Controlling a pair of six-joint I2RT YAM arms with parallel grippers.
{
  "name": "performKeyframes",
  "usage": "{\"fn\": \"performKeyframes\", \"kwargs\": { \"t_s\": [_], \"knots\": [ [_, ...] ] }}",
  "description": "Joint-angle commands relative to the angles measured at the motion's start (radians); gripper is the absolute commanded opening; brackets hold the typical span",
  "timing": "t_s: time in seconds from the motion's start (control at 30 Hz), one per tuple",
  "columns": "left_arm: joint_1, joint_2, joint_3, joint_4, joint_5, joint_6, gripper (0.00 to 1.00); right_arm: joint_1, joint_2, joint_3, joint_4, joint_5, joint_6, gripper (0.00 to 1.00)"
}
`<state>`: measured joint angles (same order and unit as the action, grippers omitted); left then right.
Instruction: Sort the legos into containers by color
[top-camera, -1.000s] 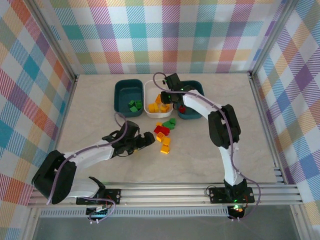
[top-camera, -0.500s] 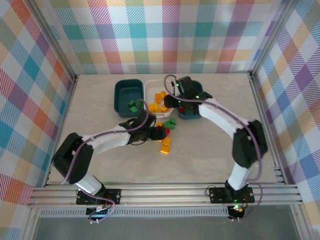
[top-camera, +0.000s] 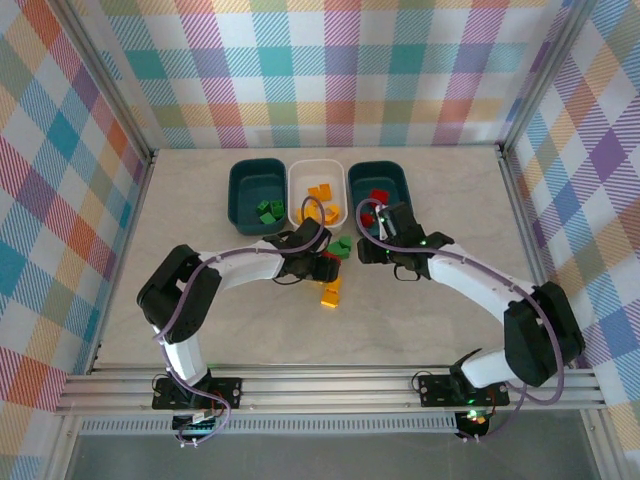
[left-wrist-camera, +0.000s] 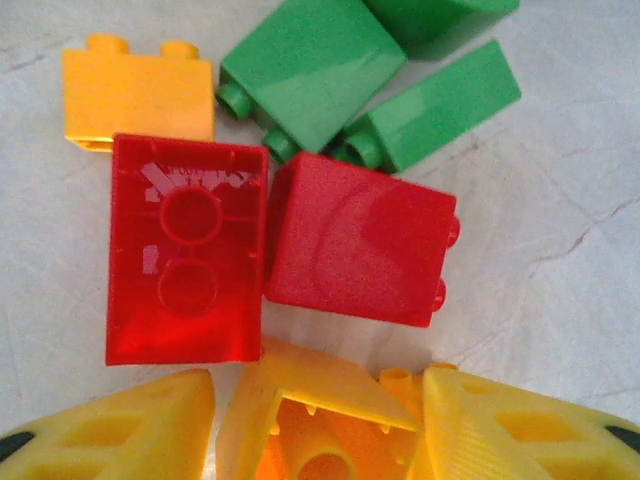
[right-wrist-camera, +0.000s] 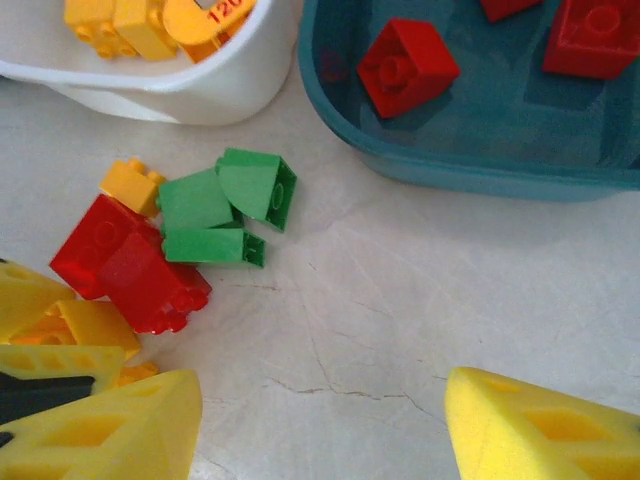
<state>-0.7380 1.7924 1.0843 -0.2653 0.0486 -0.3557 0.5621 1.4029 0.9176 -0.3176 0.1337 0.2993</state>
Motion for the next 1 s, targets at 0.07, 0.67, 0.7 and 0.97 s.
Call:
{"fn": "performKeyframes", "kwargs": {
  "t_s": [0.07, 0.67, 0.7, 0.97],
  "knots": [
    [-0.029, 0.0, -0.002, -0.042, -0.033, 0.019, 0.47, -0.004, -0.032, 0.008, 0.017, 0.005, 0.007, 0.65],
    [-0.042, -0.194, 0.023, -0.111, -0.119, 0.024, 0.27, -0.004, -0.052, -0.018, 0.045, -0.008, 0.023, 0.65],
    [-0.03, -0.192, 0.059, -0.124, -0.143, 0.029, 0.26, -0.004, -0.054, -0.023, 0.049, -0.006, 0.026, 0.65],
    [0.137, 0.054, 0.394, -0.179, -0.098, 0.032, 0.21, -0.004, -0.074, -0.029, 0.025, -0.021, 0.013, 0.65]
  ]
}}
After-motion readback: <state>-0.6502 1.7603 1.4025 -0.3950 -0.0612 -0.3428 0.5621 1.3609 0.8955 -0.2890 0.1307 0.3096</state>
